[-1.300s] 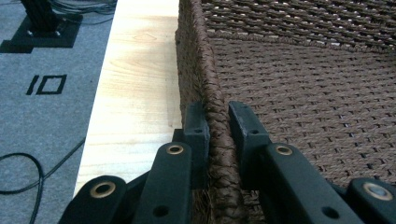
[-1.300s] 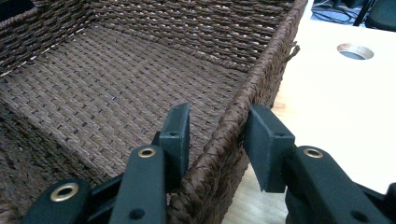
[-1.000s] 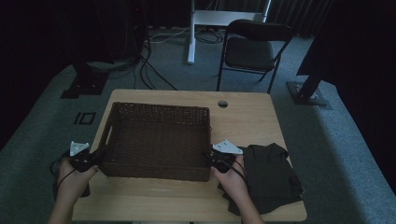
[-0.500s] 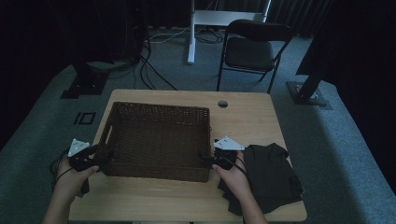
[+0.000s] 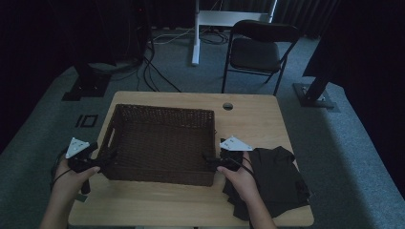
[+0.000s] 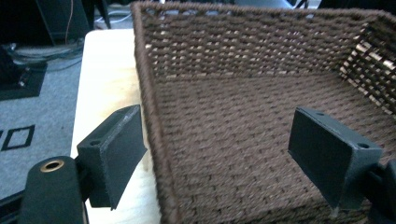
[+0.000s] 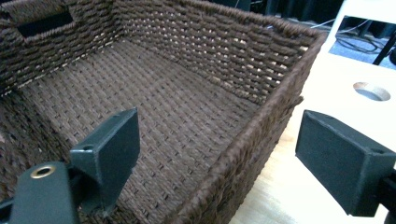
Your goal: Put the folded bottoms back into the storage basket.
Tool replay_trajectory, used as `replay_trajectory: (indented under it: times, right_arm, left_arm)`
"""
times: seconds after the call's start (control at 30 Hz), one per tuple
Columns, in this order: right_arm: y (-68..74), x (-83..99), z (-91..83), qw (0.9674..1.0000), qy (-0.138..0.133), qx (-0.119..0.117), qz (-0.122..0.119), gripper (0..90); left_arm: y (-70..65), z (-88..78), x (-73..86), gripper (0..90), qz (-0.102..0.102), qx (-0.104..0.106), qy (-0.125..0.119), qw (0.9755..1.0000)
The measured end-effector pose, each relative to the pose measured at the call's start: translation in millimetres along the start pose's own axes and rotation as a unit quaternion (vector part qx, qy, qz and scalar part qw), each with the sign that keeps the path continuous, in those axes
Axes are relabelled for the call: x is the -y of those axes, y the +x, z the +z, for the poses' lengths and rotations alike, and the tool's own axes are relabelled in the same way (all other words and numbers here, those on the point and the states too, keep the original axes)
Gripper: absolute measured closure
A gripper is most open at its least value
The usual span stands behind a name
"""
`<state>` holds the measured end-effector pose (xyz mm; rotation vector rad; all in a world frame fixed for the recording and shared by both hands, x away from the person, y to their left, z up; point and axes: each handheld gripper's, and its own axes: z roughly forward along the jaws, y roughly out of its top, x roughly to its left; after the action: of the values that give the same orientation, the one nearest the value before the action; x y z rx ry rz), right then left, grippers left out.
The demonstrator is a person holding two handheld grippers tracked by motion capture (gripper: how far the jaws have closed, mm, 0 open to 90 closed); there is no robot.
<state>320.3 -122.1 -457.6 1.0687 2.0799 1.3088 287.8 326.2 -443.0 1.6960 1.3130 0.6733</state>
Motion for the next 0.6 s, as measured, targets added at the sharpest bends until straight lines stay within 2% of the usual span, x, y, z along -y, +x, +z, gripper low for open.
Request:
replay_trajectory:
  times: [0.13,0.2,0.37,0.6]
  right_arm:
    - [-2.1,-2.5,-4.7,1.0000,-0.003,0.002,0.000,13.2]
    - [-3.7,-3.8,-7.8,1.0000,-0.005,0.006,-0.001,13.2]
    - [-8.5,-5.8,-14.0,0.9999,-0.007,0.014,-0.003,13.1]
    - [-17.4,-5.5,-23.6,0.9996,-0.010,0.028,-0.002,13.1]
  left_arm:
    - [-4.7,-1.0,-5.5,18.9,0.001,0.005,0.000,1.0000]
    - [-7.5,-1.3,-8.0,18.9,-0.007,0.010,-0.004,0.9999]
    - [-19.1,-1.2,-14.7,18.9,0.009,0.023,-0.006,0.9997]
    - [-36.8,4.8,-21.6,18.9,0.018,0.047,-0.008,0.9987]
